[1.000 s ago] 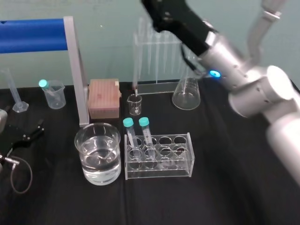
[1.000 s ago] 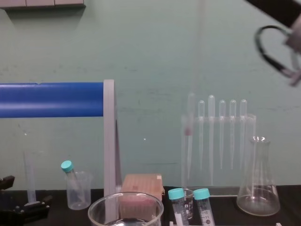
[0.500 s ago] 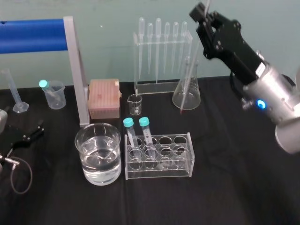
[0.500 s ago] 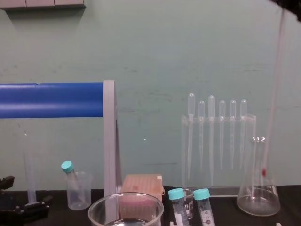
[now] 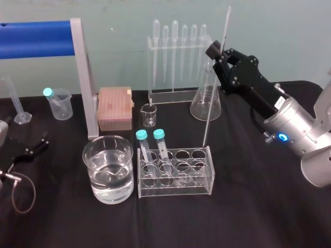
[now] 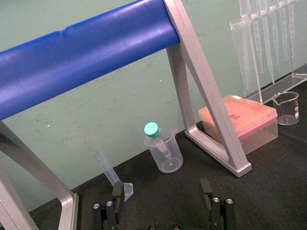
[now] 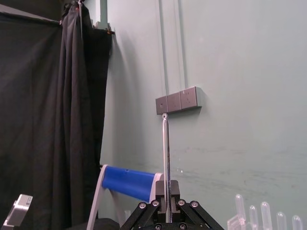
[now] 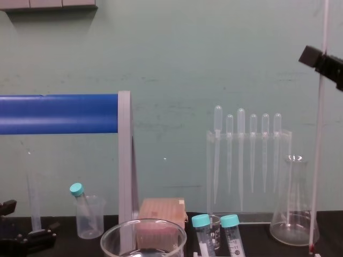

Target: Hold the thermometer with one hand and immerse one end into the beaker, then reinsert it into the test tube rack.

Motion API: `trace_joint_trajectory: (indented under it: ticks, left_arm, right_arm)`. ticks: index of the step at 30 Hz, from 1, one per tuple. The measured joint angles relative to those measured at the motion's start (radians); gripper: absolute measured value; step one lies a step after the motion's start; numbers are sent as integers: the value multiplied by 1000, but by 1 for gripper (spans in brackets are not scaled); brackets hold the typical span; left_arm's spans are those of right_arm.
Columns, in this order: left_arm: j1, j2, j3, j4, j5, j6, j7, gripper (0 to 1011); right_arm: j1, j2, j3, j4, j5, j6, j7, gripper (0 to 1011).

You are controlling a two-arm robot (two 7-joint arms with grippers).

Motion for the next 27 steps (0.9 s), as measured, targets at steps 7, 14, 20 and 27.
trace_joint_trajectory:
  ticks: [7,14,20,27]
  left_arm:
    - [0,0,0,0,0,0,0,1008]
    - [0,0,0,0,0,0,0,1008]
    - [0,0,0,0,0,0,0,1008]
    - [0,0,0,0,0,0,0,1008]
  right_arm:
    - [8,-13,-9,45,-5,-15,34,53]
    - [17,-27,-19,81,-1,-26,60,53]
    - [25,-33,-34,111,-1,-24,73,53]
    - [28,-30,-44,137,-8,-10,76,53]
